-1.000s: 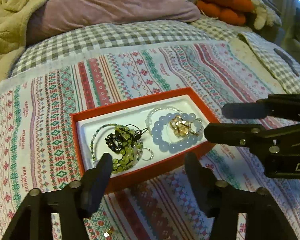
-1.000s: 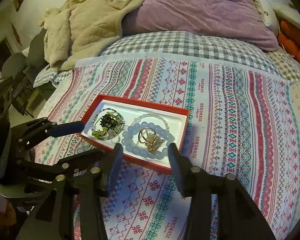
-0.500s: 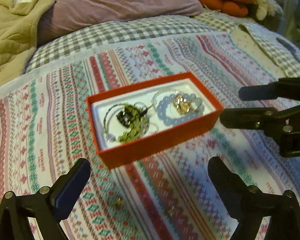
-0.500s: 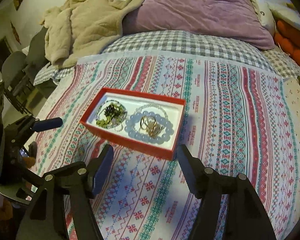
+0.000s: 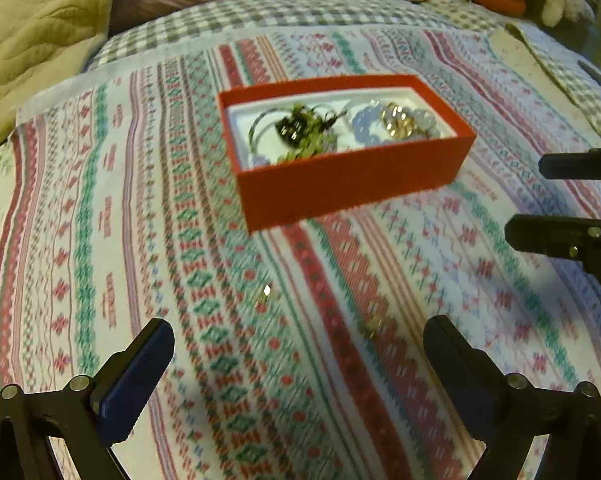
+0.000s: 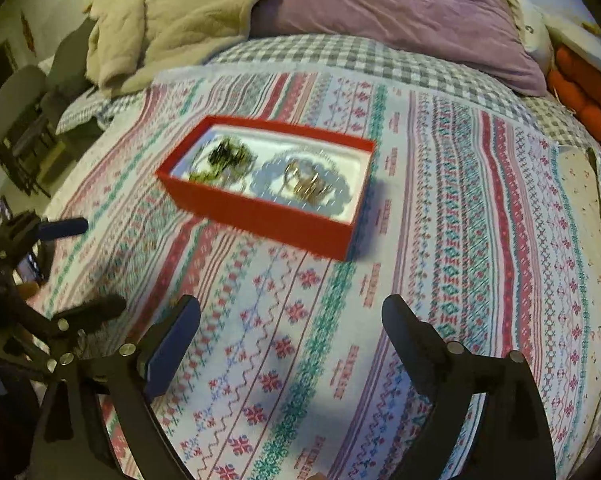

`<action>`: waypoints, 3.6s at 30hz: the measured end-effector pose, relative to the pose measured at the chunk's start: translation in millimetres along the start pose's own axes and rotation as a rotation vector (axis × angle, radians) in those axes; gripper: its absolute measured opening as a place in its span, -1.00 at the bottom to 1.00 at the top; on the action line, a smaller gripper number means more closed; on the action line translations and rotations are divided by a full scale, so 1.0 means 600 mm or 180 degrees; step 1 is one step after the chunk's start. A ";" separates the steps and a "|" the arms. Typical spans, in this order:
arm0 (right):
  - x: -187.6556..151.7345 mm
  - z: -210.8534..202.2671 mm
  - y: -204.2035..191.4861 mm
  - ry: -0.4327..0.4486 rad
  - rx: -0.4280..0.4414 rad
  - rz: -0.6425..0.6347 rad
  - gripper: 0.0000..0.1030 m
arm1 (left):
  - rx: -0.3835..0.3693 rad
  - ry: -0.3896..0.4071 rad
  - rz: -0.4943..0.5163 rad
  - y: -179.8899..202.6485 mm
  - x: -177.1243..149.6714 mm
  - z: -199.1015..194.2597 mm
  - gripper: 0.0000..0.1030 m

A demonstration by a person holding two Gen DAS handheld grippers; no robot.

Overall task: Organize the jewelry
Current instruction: 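Move both tools back toward the remaining gold stud earrings, then close the right tool on a gold stud earring, then grasp the other gold stud with left tool while right tool holds its stud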

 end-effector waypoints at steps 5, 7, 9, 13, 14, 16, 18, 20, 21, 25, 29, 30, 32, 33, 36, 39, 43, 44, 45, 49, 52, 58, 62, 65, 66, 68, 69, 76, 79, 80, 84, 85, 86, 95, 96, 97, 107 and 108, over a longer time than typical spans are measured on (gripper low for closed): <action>-0.022 0.005 -0.018 -0.0070 0.0022 -0.0153 0.83 | 0.0027 -0.0066 0.0082 -0.009 -0.027 -0.005 0.98; -0.029 0.010 -0.024 -0.0100 0.0030 -0.0176 0.83 | 0.0047 -0.0100 0.0104 -0.013 -0.037 -0.005 0.98; -0.037 0.017 -0.031 -0.0145 0.0034 -0.0203 0.83 | 0.0068 -0.0143 0.0121 -0.018 -0.047 -0.003 0.98; -0.046 0.031 -0.049 -0.0178 0.0070 -0.0239 0.83 | 0.0121 -0.0169 0.0131 -0.031 -0.059 -0.004 0.98; -0.047 0.035 -0.056 -0.0180 0.0084 -0.0253 0.83 | 0.0136 -0.0174 0.0122 -0.036 -0.061 -0.004 0.98; -0.053 0.046 -0.072 -0.0191 0.0124 -0.0291 0.83 | 0.0153 -0.0200 0.0082 -0.045 -0.064 -0.002 0.98; -0.056 0.054 -0.087 -0.0203 0.0193 -0.0325 0.83 | 0.0182 -0.0229 0.0056 -0.054 -0.066 0.000 0.98; -0.059 0.061 -0.104 -0.0219 0.0269 -0.0379 0.83 | 0.0225 -0.0240 0.0060 -0.061 -0.067 0.001 0.98; -0.060 0.064 -0.111 -0.0222 0.0299 -0.0401 0.83 | 0.0232 -0.0242 0.0060 -0.063 -0.067 0.002 0.98; -0.060 0.077 -0.135 -0.0228 0.0424 -0.0442 0.83 | 0.0243 -0.0286 0.0032 -0.069 -0.072 0.007 0.98; -0.060 0.096 -0.149 -0.0286 0.0477 -0.0447 0.80 | 0.0262 -0.0350 -0.0006 -0.078 -0.078 0.012 0.98; -0.060 0.100 -0.151 -0.0288 0.0484 -0.0453 0.73 | 0.0267 -0.0353 -0.0014 -0.080 -0.079 0.011 0.98; -0.058 0.107 -0.156 -0.0272 0.0463 -0.0514 0.60 | 0.0278 -0.0359 -0.0040 -0.086 -0.080 0.010 0.98; -0.057 0.110 -0.158 -0.0257 0.0455 -0.0548 0.50 | 0.0278 -0.0361 -0.0054 -0.089 -0.080 0.009 0.98; -0.052 0.117 -0.162 -0.0223 0.0465 -0.0582 0.31 | 0.0280 -0.0369 -0.0089 -0.095 -0.084 0.007 0.98; -0.049 0.121 -0.165 -0.0184 0.0488 -0.0604 0.15 | 0.0287 -0.0388 -0.0098 -0.100 -0.090 0.006 0.98; -0.050 0.123 -0.174 -0.0166 0.0560 -0.0653 0.02 | 0.0292 -0.0432 -0.0105 -0.104 -0.098 0.008 0.98; -0.049 0.124 -0.177 -0.0165 0.0579 -0.0668 -0.04 | 0.0294 -0.0440 -0.0106 -0.104 -0.099 0.008 0.98; -0.049 0.125 -0.180 -0.0164 0.0596 -0.0685 -0.09 | 0.0293 -0.0442 -0.0108 -0.105 -0.100 0.008 0.98; -0.052 0.126 -0.189 -0.0193 0.0631 -0.0765 -0.25 | 0.0282 -0.0417 -0.0125 -0.104 -0.097 0.005 0.98; -0.052 0.128 -0.188 -0.0209 0.0611 -0.0765 -0.43 | 0.0261 -0.0401 -0.0141 -0.102 -0.095 0.005 0.98; -0.050 0.130 -0.183 -0.0232 0.0591 -0.0762 -0.86 | 0.0244 -0.0314 -0.0103 -0.096 -0.086 0.012 0.98; -0.049 0.121 -0.178 -0.0218 0.0591 -0.0729 -0.86 | 0.0149 -0.0173 -0.0085 -0.084 -0.069 0.017 0.98; -0.046 0.114 -0.166 -0.0200 0.0560 -0.0693 -0.86 | 0.0012 -0.0062 -0.0080 -0.068 -0.055 0.022 0.97; -0.046 0.111 -0.161 -0.0192 0.0544 -0.0674 -0.86 | -0.0030 -0.0036 -0.0084 -0.063 -0.051 0.024 0.95; -0.043 0.107 -0.151 -0.0182 0.0524 -0.0618 -0.86 | -0.0154 0.0004 -0.0130 -0.054 -0.042 0.033 0.82; -0.041 0.105 -0.145 -0.0174 0.0511 -0.0593 -0.86 | -0.0201 0.0012 -0.0156 -0.051 -0.039 0.036 0.70; -0.037 0.090 -0.120 -0.0157 0.0472 -0.0495 -0.86 | -0.0317 0.0036 -0.0256 -0.038 -0.028 0.069 -0.05; -0.038 0.087 -0.114 -0.0164 0.0463 -0.0477 -0.86 | -0.0286 0.0068 -0.0199 -0.036 -0.024 0.081 -0.19; -0.038 0.086 -0.112 -0.0163 0.0459 -0.0472 -0.86 | -0.0272 0.0078 -0.0187 -0.036 -0.022 0.084 -0.22; -0.037 0.081 -0.107 -0.0153 0.0456 -0.0461 -0.86 | -0.0240 0.0086 -0.0139 -0.031 -0.021 0.088 -0.44; -0.037 0.080 -0.106 -0.0149 0.0452 -0.0459 -0.86 | -0.0240 0.0083 -0.0133 -0.030 -0.021 0.088 -0.54; -0.036 0.079 -0.105 -0.0147 0.0447 -0.0454 -0.86 | -0.0244 0.0079 -0.0123 -0.028 -0.020 0.089 -0.60; -0.031 0.072 -0.098 -0.0142 0.0434 -0.0380 -0.86 | -0.0221 0.0044 -0.0160 -0.029 -0.018 0.088 -0.88; -0.030 0.071 -0.097 -0.0137 0.0431 -0.0370 -0.86 | -0.0226 0.0038 -0.0173 -0.030 -0.016 0.087 -0.88; -0.028 0.068 -0.095 -0.0131 0.0431 -0.0352 -0.86 | -0.0232 0.0033 -0.0185 -0.032 -0.015 0.085 -0.98; 0.008 0.044 -0.079 -0.0008 0.0398 -0.0241 -0.86 | -0.0242 0.0056 -0.0357 -0.046 0.009 0.057 -0.98; 0.014 0.039 -0.077 0.0022 0.0395 -0.0228 -0.86 | -0.0248 0.0072 -0.0360 -0.046 0.014 0.054 -0.98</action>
Point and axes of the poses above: each gripper's, at about its wrist camera, not at the fingertips, and z roughly the way its jaws point, y to its right, x to its top, the point moved 9 cm from there along z, roughly the way its jaws point, and after that the axes turned 11 degrees about y, right-handed, at the moved point
